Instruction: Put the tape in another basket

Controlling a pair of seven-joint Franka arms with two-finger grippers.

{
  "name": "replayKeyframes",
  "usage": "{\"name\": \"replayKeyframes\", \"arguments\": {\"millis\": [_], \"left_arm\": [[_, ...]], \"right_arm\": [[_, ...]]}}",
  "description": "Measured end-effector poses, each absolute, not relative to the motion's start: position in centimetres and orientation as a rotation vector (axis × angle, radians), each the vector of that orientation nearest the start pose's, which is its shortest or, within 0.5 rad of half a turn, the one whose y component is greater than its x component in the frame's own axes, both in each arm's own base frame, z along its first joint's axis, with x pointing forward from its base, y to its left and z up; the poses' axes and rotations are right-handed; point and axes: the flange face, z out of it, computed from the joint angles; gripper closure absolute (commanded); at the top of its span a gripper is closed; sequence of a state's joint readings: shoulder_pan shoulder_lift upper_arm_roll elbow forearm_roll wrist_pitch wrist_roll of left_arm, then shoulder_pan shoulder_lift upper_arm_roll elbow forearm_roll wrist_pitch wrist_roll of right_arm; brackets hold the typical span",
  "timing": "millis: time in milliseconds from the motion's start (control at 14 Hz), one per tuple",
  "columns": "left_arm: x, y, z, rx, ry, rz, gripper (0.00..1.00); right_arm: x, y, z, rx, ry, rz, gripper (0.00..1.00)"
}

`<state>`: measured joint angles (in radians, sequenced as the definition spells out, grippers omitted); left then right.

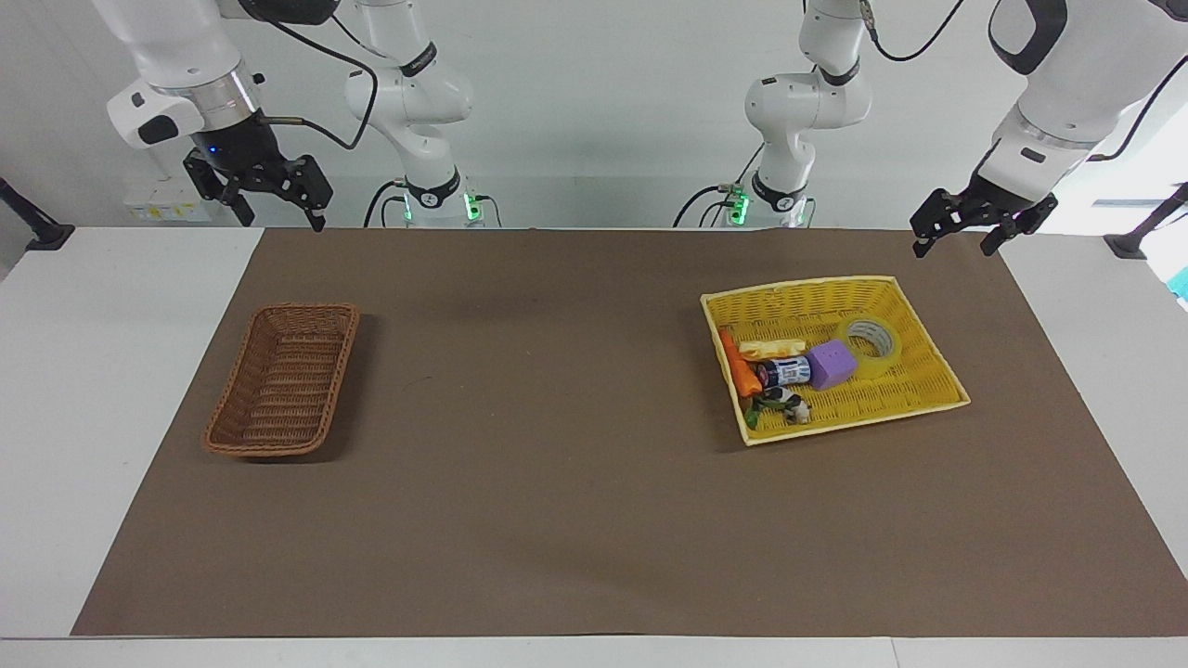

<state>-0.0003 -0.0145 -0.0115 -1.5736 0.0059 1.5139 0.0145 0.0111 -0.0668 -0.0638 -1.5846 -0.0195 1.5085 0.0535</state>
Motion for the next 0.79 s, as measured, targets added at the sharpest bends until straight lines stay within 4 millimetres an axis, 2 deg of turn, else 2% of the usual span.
{"name": "replayKeyframes", "arguments": {"millis": [143, 500, 786], "left_arm": [[54.38, 0.0, 62.67, -3.135, 0.024, 0.069, 0.0], [54.51, 0.06, 62.77, -3.136, 0.026, 0.05, 0.0], [54.49, 0.21, 62.69, -3.146, 0.094, 0.054, 0.0]], "right_arm": [[52.63, -3.12, 64.88, -3.152, 0.169, 0.015, 0.0], [52.62, -3.12, 64.87, -3.152, 0.169, 0.015, 0.0], [52.61, -3.12, 64.87, -3.152, 0.169, 0.015, 0.0]]}}
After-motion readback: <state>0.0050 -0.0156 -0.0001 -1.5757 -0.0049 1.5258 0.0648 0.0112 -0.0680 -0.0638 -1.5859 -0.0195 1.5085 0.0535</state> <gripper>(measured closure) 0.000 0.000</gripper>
